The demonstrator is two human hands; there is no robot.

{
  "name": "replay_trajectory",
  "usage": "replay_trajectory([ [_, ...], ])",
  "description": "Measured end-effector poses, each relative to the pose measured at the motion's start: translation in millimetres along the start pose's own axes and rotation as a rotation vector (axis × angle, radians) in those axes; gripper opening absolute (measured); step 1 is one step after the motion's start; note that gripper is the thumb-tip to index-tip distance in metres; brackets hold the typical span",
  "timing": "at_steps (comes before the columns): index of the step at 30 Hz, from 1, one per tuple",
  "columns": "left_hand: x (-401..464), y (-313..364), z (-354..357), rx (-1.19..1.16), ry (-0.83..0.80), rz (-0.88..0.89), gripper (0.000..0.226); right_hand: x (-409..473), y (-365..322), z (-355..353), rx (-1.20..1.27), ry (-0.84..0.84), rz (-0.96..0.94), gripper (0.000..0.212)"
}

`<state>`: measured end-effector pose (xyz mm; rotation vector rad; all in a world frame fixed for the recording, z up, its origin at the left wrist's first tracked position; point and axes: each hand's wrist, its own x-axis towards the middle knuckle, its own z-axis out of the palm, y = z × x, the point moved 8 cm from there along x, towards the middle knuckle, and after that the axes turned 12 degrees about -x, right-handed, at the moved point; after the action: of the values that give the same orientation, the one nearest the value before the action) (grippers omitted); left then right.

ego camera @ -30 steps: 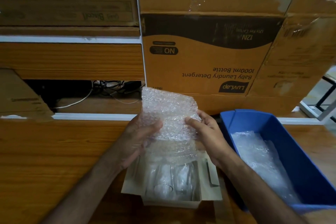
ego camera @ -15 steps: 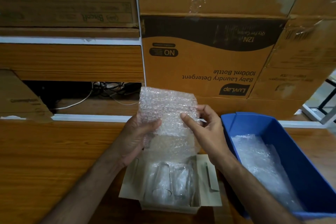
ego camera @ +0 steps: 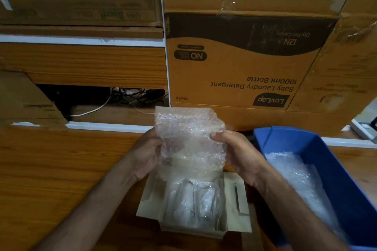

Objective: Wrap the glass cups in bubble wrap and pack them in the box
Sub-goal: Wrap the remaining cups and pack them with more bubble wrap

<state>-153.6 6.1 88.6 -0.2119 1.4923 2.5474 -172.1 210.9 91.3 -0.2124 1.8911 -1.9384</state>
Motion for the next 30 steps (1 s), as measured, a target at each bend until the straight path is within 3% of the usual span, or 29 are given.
replay_trajectory([
  [2, 0.2, -0.7, 0.9, -0.069, -0.016, -0.007, 0.034, -1.5, 4.1, 4.5, -0.048, -0.029, 0.001, 0.067],
  [5, -0.3, -2.5, 1.4, -0.133, 0.000, -0.013, 0.029, -3.2, 9.2, 6.1, -0.087, -0.038, 0.000, 0.066],
  [6, -0.9, -4.6, 1.9, -0.157, 0.000, -0.023, 0.026, -2.8, 11.9, 5.4, -0.096, -0.041, -0.001, 0.061],
  [8, -2.9, -8.3, 2.4, -0.233, 0.004, -0.053, 0.029, -2.3, 15.0, 0.2, -0.144, 0.014, -0.013, 0.029],
  [9, -3.6, -9.6, 2.3, -0.273, 0.003, -0.067, 0.037, -2.7, 14.5, -2.6, -0.153, 0.051, -0.023, 0.020],
  [13, -5.0, -16.7, -1.2, -0.320, 0.000, -0.126, 0.089, -4.6, 15.8, -8.3, -0.143, 0.102, -0.015, 0.033],
  [14, -5.5, -16.0, -0.2, -0.291, 0.000, -0.112, 0.086, -7.2, 13.2, -5.5, -0.149, 0.080, -0.019, 0.041],
  [17, -4.2, -12.2, 5.5, -0.106, 0.001, -0.033, 0.050, -11.9, 12.8, -2.6, -0.171, 0.021, 0.006, 0.064],
  [20, -1.4, -9.4, 5.6, -0.014, 0.045, -0.013, 0.045, -16.7, 8.5, -1.9, -0.182, 0.033, -0.062, 0.059],
  [24, -1.4, -9.6, 5.8, -0.008, 0.067, -0.032, 0.043, -24.2, -6.0, -14.8, -0.265, 0.275, -0.273, 0.058],
  [30, -3.7, -11.4, 12.9, -0.156, -0.001, -0.061, 0.035, -11.6, 25.3, -10.5, -0.315, 0.120, -0.145, 0.040],
])
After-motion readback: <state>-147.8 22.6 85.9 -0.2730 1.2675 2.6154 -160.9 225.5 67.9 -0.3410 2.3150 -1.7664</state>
